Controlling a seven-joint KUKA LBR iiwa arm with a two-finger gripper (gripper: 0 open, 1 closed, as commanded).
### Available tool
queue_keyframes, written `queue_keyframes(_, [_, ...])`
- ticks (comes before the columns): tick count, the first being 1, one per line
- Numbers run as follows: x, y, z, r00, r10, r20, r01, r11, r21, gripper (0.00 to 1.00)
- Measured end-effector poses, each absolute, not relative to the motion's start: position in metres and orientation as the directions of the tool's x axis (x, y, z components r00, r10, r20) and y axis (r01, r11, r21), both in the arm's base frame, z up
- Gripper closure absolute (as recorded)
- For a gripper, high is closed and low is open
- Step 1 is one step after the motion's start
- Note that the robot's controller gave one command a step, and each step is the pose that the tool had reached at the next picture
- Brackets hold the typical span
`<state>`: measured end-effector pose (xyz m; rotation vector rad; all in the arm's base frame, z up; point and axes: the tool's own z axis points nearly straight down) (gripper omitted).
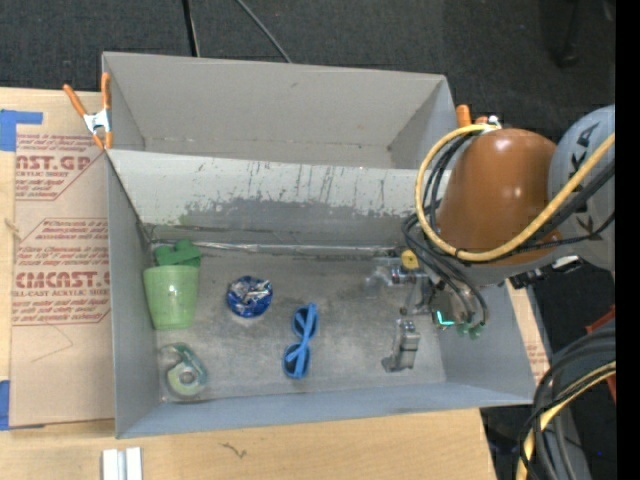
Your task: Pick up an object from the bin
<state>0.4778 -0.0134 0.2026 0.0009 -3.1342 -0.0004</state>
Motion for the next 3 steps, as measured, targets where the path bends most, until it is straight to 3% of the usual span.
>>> queue_keyframes(1, [0.510, 0.036, 0.068, -0.982, -0.188, 0.000, -0.188, 0.982, 0.001, 0.00])
queue_keyframes(2, [0.513, 0.046, 0.070, -0.874, -0.485, -0.003, -0.485, 0.874, -0.001, 0.00])
queue_keyframes(3, [0.513, 0.047, 0.070, -0.875, -0.484, -0.003, -0.484, 0.875, 0.001, 1.00])
